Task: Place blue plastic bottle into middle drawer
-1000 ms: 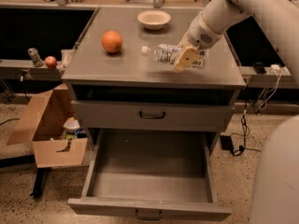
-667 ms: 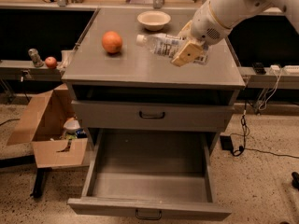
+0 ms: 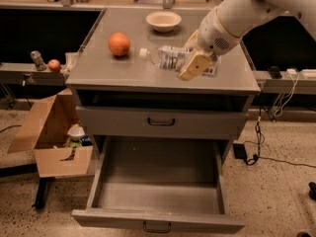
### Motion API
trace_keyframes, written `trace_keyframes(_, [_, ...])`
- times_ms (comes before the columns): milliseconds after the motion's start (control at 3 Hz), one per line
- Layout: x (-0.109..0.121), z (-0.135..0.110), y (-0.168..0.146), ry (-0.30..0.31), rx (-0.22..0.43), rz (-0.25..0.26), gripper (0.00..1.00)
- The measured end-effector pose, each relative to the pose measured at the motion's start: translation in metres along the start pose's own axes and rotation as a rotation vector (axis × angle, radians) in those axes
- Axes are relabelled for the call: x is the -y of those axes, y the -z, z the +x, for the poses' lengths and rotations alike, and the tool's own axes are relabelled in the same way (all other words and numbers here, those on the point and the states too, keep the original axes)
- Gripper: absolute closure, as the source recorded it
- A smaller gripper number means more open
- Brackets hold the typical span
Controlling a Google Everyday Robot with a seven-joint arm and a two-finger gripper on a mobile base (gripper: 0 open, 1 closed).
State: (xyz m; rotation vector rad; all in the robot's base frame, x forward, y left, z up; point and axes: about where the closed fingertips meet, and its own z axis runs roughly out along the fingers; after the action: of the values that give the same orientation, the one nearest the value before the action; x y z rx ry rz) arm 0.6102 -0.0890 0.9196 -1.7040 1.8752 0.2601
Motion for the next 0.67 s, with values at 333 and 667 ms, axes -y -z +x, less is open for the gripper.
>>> trace_keyframes(333, [-0.026, 0.037, -0.02, 0.008, -0.062, -0.036, 1.0])
trace_keyframes(667, [-0.057, 0.088, -0.017, -0.049, -0.133, 0.02, 1.0])
